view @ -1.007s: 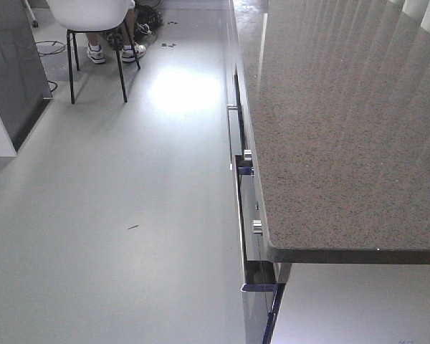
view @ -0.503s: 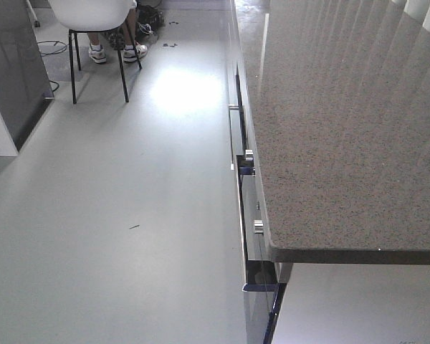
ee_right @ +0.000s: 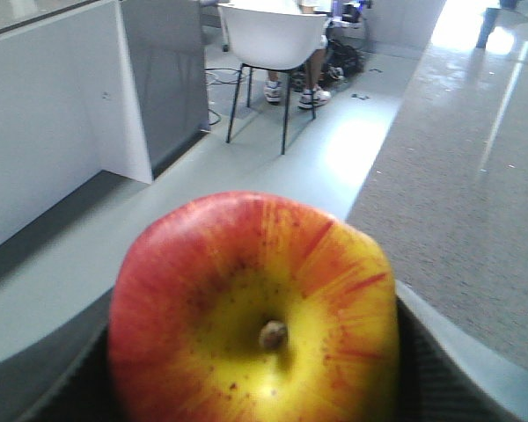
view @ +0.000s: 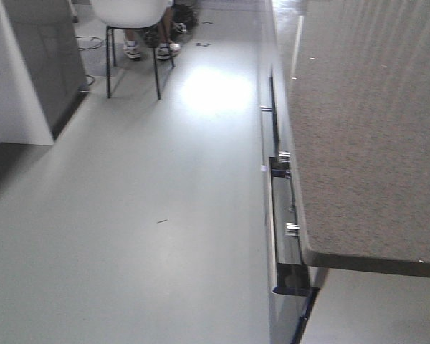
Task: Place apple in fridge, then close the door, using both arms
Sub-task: 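Drive away from the counter holding the apple in the right gripper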
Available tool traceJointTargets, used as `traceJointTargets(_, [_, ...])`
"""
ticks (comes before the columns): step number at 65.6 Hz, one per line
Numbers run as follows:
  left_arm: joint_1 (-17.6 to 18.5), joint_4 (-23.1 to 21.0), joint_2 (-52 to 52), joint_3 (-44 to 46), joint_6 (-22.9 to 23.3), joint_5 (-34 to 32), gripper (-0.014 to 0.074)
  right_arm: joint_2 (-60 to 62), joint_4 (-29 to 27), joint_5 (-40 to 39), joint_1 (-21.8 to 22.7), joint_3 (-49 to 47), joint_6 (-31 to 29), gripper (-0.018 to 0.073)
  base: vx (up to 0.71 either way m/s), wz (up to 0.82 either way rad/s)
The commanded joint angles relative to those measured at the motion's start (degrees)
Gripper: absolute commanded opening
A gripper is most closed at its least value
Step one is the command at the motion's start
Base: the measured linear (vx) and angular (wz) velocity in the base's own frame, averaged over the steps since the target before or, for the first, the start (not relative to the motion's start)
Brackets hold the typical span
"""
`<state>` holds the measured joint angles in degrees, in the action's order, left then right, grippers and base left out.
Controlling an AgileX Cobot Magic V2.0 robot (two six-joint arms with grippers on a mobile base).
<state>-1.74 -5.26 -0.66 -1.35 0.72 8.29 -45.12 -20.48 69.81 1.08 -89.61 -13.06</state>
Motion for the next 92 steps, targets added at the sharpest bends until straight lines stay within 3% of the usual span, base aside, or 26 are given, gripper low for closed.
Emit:
traceJointTargets(1, [0.06,-0.06,-0.86,0.97,0.57,-4.59,-0.0006,-0.46,-0.86,-4.48,0.04,-1.42,-0.44,0.0094,0.00,0.35])
traceJointTargets(92, [0.06,-0.06,-0.86,0.97,0.57,-4.59,-0.0006,-0.46,-0.86,-4.42,0.04,-1.42,-0.44,0.0094,0.00,0.49])
